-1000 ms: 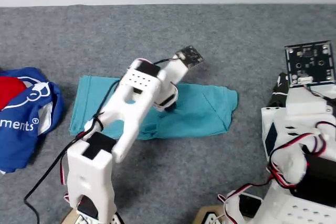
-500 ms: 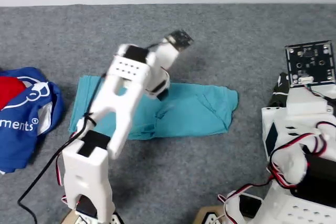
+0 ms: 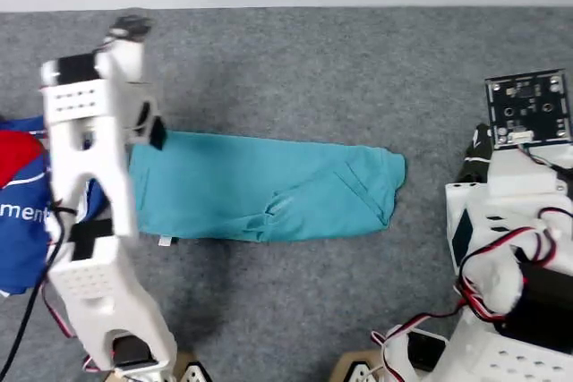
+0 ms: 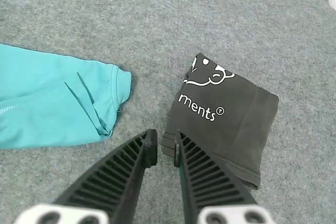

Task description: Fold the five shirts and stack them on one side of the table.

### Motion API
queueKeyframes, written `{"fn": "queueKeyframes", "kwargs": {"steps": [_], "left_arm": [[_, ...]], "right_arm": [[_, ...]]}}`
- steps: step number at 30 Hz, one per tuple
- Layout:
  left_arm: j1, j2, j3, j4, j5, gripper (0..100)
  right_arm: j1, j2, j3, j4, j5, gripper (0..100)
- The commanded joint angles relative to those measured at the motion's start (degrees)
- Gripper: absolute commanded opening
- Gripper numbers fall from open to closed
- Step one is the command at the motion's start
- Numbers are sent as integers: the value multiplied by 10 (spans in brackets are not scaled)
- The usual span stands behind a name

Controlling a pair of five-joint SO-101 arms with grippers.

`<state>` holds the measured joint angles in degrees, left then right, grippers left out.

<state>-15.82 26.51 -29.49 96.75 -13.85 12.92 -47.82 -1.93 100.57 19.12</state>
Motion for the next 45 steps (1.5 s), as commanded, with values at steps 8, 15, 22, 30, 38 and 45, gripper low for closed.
{"fn": "queueKeyframes", "kwargs": {"steps": [8, 15, 22, 30, 38, 45], "left_arm": [[-49, 114, -22, -24, -37, 233], [-48, 181, -22, -44, -34, 232], [-49, 255, -24, -18, -36, 170], [-23, 250, -51, 22, -61, 3], [-52, 166, -50, 33, -62, 5], [-62, 136, -51, 38, -62, 4]], "right_arm": [[5, 1, -2, 22, -4, 75], [5, 1, -2, 22, -3, 75], [5, 1, -2, 22, -2, 75], [5, 0, -2, 22, -2, 75], [5, 0, -2, 22, -2, 75], [5, 1, -2, 22, -1, 75]]}}
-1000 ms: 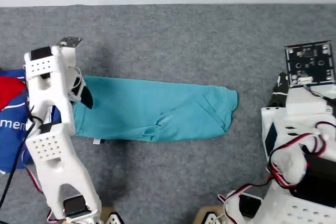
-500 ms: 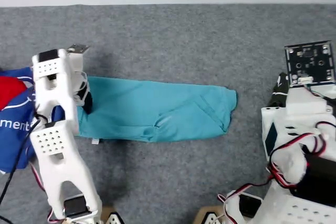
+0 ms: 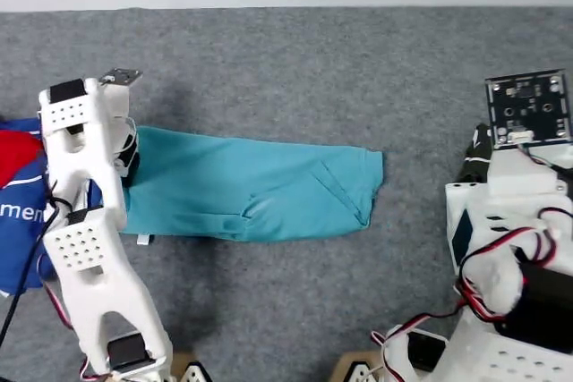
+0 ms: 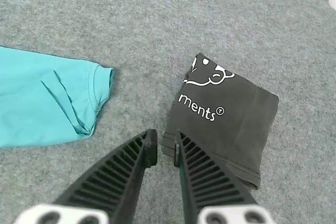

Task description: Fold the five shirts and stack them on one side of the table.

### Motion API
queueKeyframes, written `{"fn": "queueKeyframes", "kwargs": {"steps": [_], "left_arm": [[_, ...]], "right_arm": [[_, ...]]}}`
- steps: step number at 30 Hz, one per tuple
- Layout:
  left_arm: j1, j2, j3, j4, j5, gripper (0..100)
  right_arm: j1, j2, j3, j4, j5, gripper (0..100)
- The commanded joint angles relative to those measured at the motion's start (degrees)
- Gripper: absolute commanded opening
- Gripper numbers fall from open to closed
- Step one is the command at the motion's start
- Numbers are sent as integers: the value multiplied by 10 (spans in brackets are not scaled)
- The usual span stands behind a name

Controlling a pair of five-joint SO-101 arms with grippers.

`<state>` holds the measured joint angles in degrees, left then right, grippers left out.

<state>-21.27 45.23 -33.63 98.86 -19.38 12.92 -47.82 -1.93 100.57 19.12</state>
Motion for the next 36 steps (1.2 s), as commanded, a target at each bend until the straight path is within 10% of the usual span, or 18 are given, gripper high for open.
{"fn": "queueKeyframes", "kwargs": {"steps": [1, 11, 36], "left_arm": [[-7, -58, -8, 17, -6, 4], [38, -197, 33, 18, -1, 4], [488, -276, 120, -35, 171, 5]], "right_arm": [[5, 1, -2, 22, -1, 75], [5, 1, -2, 22, -1, 75], [6, -3, -2, 22, -4, 75]]}}
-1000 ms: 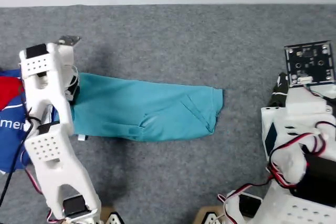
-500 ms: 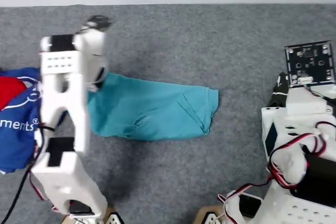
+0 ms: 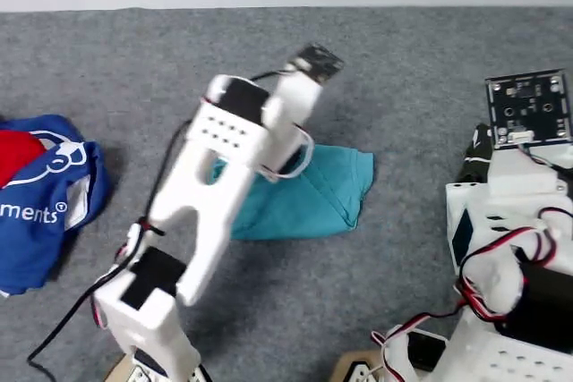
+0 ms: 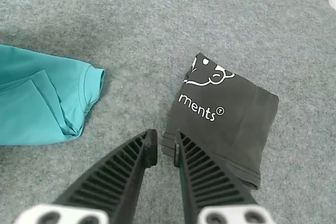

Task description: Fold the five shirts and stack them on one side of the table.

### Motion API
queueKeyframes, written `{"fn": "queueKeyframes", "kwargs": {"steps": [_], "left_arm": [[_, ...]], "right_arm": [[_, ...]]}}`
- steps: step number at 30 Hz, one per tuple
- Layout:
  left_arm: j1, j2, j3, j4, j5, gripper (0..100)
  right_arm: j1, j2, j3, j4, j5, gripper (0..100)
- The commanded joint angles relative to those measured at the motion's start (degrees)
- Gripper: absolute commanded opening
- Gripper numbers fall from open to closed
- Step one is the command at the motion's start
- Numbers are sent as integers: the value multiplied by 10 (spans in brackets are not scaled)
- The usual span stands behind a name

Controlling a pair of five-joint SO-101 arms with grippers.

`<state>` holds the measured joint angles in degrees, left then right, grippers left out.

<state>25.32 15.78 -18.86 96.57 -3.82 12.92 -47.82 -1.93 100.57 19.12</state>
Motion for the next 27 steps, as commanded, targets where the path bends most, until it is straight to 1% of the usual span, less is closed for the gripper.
{"fn": "queueKeyframes", "kwargs": {"steps": [1, 6, 13, 18, 20, 24, 27], "left_arm": [[26, 36, -41, -11, 17, 5], [35, 108, -116, -5, 26, 5], [78, 183, -231, 25, 38, 5], [90, 224, -262, 27, 37, 10], [91, 235, -264, 39, 36, 55], [91, 222, -251, 40, 38, 182], [91, 180, -247, 40, 34, 197]], "right_arm": [[6, -3, -2, 22, -4, 75], [7, -4, -2, 22, -4, 75], [7, -4, -2, 22, -4, 75], [7, -4, -2, 22, -4, 75], [7, -4, -2, 22, -4, 75], [7, -4, -2, 22, -4, 75], [7, -4, -2, 22, -4, 75]]}}
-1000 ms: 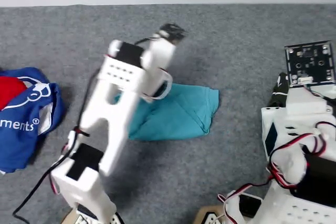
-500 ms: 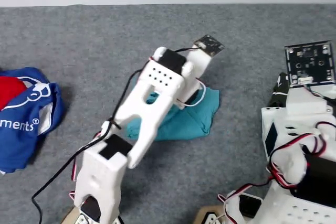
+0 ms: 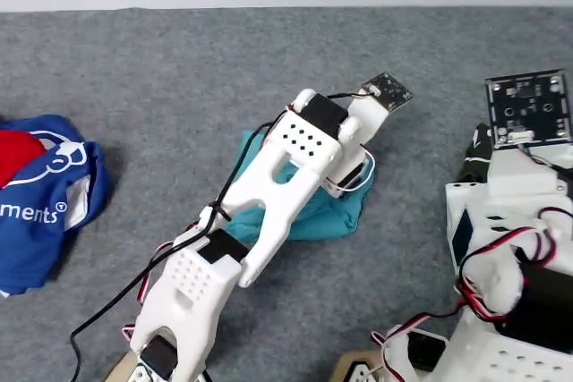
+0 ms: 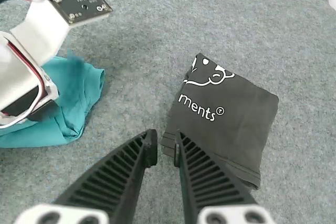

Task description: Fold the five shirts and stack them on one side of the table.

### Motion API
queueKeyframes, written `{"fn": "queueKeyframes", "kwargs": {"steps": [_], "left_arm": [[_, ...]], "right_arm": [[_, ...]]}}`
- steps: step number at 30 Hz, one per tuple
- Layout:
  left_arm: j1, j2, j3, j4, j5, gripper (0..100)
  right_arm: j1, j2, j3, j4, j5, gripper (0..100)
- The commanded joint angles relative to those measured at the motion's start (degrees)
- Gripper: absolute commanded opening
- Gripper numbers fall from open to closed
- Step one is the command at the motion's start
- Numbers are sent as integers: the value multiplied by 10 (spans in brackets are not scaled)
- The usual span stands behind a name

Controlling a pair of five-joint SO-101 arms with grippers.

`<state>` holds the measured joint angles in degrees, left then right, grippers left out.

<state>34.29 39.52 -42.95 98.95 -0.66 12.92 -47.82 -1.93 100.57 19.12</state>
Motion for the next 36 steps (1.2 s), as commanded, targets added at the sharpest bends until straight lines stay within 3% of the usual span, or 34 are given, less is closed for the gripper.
{"fn": "queueKeyframes", "kwargs": {"steps": [1, 5, 8, 13, 18, 27, 36], "left_arm": [[2, -71, -5, 17, 3, 198], [-19, -124, -2, 17, -18, 195], [-80, -165, 22, 17, -21, 178], [-208, -237, 94, 17, -39, 0], [-309, -353, 168, 16, -73, 4], [-469, -499, 275, 16, -125, 5], [-559, -552, 392, 14, -141, 5]], "right_arm": [[7, -4, -2, 22, -4, 75], [5, 1, -2, 22, -4, 75], [4, 14, -2, 22, -5, 75], [0, 97, -3, 17, -69, 75], [-85, 192, -5, -10, -120, 38], [-277, 349, -5, -169, -165, 9], [-356, 525, -5, -337, -174, 12]]}}
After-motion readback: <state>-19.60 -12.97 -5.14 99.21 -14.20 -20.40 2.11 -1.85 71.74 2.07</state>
